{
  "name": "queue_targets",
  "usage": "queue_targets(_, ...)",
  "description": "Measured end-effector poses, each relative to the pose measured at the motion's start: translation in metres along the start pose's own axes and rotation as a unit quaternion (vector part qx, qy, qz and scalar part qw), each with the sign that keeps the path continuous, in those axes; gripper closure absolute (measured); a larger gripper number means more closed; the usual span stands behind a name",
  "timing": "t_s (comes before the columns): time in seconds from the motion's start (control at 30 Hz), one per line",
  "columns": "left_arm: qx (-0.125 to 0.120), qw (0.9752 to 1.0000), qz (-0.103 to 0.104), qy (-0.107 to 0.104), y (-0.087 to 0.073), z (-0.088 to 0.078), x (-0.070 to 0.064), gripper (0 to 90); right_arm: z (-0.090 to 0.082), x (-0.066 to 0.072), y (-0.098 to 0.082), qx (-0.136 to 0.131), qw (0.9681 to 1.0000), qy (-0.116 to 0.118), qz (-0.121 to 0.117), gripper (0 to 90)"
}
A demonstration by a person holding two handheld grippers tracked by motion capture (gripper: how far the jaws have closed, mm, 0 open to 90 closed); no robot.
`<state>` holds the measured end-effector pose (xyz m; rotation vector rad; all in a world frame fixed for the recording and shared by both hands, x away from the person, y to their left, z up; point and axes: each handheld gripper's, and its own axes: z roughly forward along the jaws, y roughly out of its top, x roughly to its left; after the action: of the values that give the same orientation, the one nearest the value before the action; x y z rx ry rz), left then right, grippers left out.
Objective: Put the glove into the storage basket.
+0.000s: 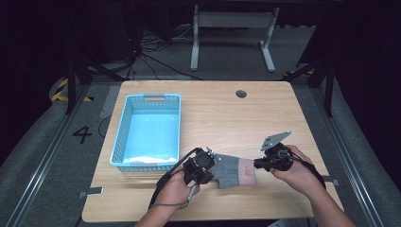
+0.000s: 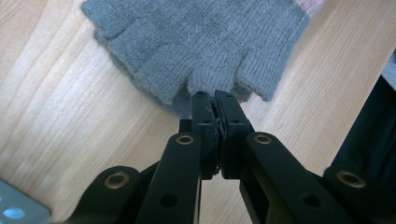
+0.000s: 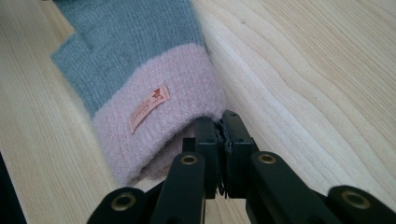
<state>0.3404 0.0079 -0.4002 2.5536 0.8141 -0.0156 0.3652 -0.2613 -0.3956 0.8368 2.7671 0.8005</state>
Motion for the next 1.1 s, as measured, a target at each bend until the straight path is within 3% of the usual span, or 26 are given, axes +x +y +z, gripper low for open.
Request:
queue_targets(0.2,0.008,0.9999,0.006,-0.002,0.001,0.005,-0.001,87.5,0.003,-0.003,-0.002,0.001,1.0000,-0.001,0.007,87.2)
queue_targets(0.93,0.033,0.9994,-0.009,-0.008,-0.002,0.018,0.010,86.7,0.020,-0.008,-0.006,0.015,0.9998,0.006,0.012,86.3)
queue_targets(1.1,0.029,0.9995,-0.009,-0.011,-0.003,0.016,0.012,81.4,0.018,-0.008,-0.007,0.015,0.9998,-0.015,0.003,80.4)
